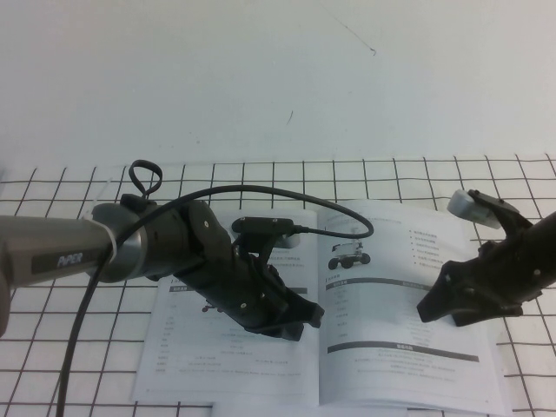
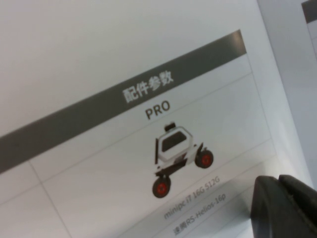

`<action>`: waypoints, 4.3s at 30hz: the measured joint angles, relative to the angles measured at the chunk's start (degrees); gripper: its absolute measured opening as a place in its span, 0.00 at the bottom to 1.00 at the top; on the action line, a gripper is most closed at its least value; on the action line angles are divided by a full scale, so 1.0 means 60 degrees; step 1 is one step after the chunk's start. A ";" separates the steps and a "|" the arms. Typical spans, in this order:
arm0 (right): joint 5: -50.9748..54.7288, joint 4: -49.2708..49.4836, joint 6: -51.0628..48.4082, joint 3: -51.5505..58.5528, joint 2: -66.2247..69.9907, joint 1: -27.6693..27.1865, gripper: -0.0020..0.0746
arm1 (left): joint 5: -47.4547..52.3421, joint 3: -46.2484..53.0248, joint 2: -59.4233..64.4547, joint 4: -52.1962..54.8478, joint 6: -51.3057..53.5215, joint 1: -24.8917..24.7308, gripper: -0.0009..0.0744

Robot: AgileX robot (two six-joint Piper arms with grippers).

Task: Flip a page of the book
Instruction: Open the closed book

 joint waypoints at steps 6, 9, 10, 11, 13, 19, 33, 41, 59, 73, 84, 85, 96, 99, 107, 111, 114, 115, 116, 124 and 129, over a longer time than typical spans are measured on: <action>-0.0035 -0.0684 0.0411 0.0000 -0.0020 -0.0569 0.73 | 0.0000 0.0000 0.0000 0.0000 0.0000 0.0000 0.01; -0.0032 -0.0769 0.0470 0.0000 -0.0083 -0.0908 0.73 | 0.0000 0.0000 0.0000 0.0000 0.0000 0.0000 0.01; 0.0018 -0.0815 0.0496 0.0000 -0.0089 -0.0990 0.73 | 0.0000 0.0000 0.0000 0.0000 0.0000 0.0000 0.01; 0.0039 -0.0886 0.0494 0.0000 -0.0089 -0.1041 0.73 | 0.0000 0.0000 0.0000 0.0000 0.0000 0.0000 0.01; 0.0101 -0.0994 0.0494 0.0000 -0.0089 -0.1048 0.73 | 0.0000 0.0000 0.0000 0.0000 0.0000 0.0000 0.01; 0.0099 -0.0994 0.0494 0.0000 -0.0089 -0.0902 0.73 | 0.0000 0.0000 0.0000 0.0000 0.0000 0.0000 0.01; 0.0174 -0.0910 0.0285 -0.0036 0.0262 -0.0883 0.73 | -0.0034 0.0000 0.0000 -0.0102 -0.0021 0.0000 0.01; 0.0429 0.0101 -0.0396 -0.0051 0.0409 -0.0780 0.73 | -0.0074 0.0000 0.0016 -0.0226 -0.0021 0.0000 0.01; 0.1075 0.0428 -0.0539 -0.0051 -0.0449 -0.0745 0.73 | -0.0074 0.0000 0.0016 -0.0249 0.0035 0.0000 0.01; 0.1677 0.0434 -0.0513 -0.0051 -0.1383 -0.0728 0.73 | -0.0074 0.0000 0.0016 -0.0268 0.0035 0.0000 0.01; 0.2260 0.1791 -0.0973 -0.0034 -0.1518 -0.0728 0.72 | -0.0092 0.0000 0.0016 -0.0435 0.0090 0.0000 0.01; 0.2303 0.1979 -0.1069 -0.0034 -0.1518 -0.0728 0.72 | -0.0092 0.0000 0.0016 -0.0460 0.0090 0.0000 0.01; 0.2725 0.3970 -0.2046 -0.0034 -0.1518 -0.0704 0.72 | -0.0150 0.0018 -0.0216 -0.0757 0.0305 0.0000 0.01; 0.2725 0.4169 -0.2205 -0.0034 -0.1518 -0.0564 0.72 | -0.0156 0.0018 -0.0609 -0.0757 0.0323 0.0000 0.01; 0.2380 0.4478 -0.2455 -0.0034 -0.1518 0.0055 0.72 | 0.0285 0.0018 -0.2042 -0.0327 0.0340 0.0000 0.01; 0.2194 0.4586 -0.2556 -0.0034 -0.1518 0.0130 0.72 | 0.1056 0.0074 -0.2805 0.0114 0.0275 0.0000 0.01; 0.2176 0.4847 -0.2685 -0.0034 -0.1518 0.0130 0.72 | 0.1440 0.0247 -0.3447 0.0161 0.0260 0.0000 0.01; 0.2176 0.4925 -0.2734 -0.0034 -0.1518 0.0145 0.72 | 0.1514 0.0342 -0.3661 0.0161 0.0260 0.0000 0.01; 0.2160 0.4990 -0.2785 -0.0034 -0.1518 0.0145 0.72 | 0.1556 0.0463 -0.3947 0.0142 0.0260 -0.0019 0.01; 0.2153 0.5184 -0.2959 -0.0034 -0.1518 0.0151 0.72 | 0.1313 0.1277 -0.5645 0.0034 0.0169 -0.1635 0.01; 0.2138 0.5205 -0.2959 -0.0034 -0.1518 0.0151 0.72 | -0.0459 0.1440 -0.5724 -0.0004 -0.0089 -0.3334 0.01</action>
